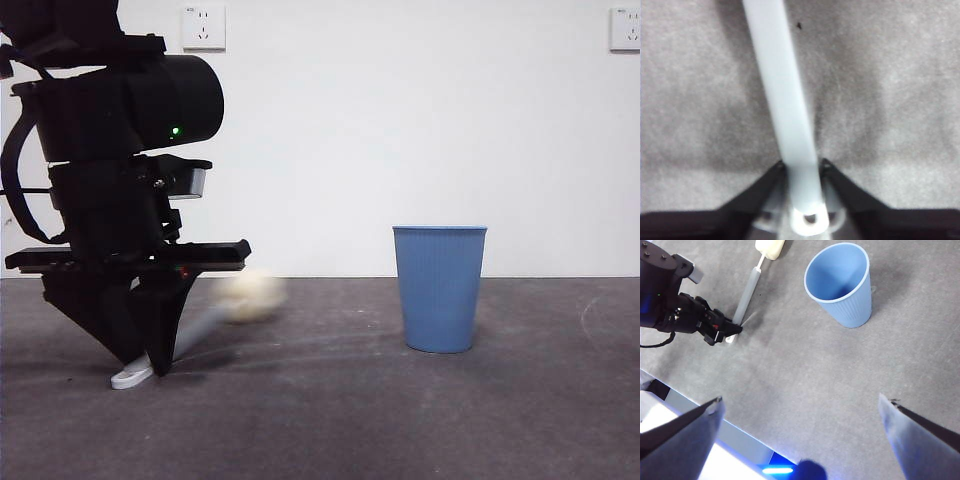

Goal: Pick up the cup brush,pick up the cup,insert the brush into the cup,clean the cup,put the cup brush back,put the cup back to the fixed position on the table

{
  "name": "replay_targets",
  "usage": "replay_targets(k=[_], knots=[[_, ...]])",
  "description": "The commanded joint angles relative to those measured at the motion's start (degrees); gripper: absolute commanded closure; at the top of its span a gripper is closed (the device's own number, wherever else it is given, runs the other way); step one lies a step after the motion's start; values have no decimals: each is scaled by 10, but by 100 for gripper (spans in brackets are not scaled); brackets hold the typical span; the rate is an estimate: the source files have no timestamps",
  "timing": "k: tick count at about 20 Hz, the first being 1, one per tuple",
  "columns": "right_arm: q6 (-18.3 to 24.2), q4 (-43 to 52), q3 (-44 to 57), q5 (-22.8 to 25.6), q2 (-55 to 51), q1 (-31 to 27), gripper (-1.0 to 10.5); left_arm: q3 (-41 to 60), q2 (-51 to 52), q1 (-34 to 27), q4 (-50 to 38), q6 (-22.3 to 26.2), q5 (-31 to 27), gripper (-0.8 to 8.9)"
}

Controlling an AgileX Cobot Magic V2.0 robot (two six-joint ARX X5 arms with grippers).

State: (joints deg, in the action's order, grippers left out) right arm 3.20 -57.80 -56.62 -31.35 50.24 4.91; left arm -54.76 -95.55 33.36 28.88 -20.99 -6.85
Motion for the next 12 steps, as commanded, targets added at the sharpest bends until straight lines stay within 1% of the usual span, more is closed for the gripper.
replay_targets(k=[1, 3, 4, 5, 7, 10, 12], knots=[[-4, 3, 0, 0, 0, 1, 290, 3, -7, 0, 15, 0, -2, 762], [-4, 3, 0, 0, 0, 1, 290, 3, -7, 0, 17, 1, -2, 773], [-4, 3, 0, 0, 0, 1, 290, 3, -7, 0, 19, 2, -2, 813], [-4, 3, 0, 0, 0, 1, 290, 3, -7, 0, 22, 3, -2, 822], [-10, 3, 0, 0, 0, 1, 290, 3, -4, 0, 26, 17, -2, 822], [-23, 3, 0, -1, 0, 1, 290, 3, 16, -1, 29, 17, -4, 822], [-23, 3, 0, 0, 0, 1, 290, 3, 32, -1, 29, 17, -5, 822]])
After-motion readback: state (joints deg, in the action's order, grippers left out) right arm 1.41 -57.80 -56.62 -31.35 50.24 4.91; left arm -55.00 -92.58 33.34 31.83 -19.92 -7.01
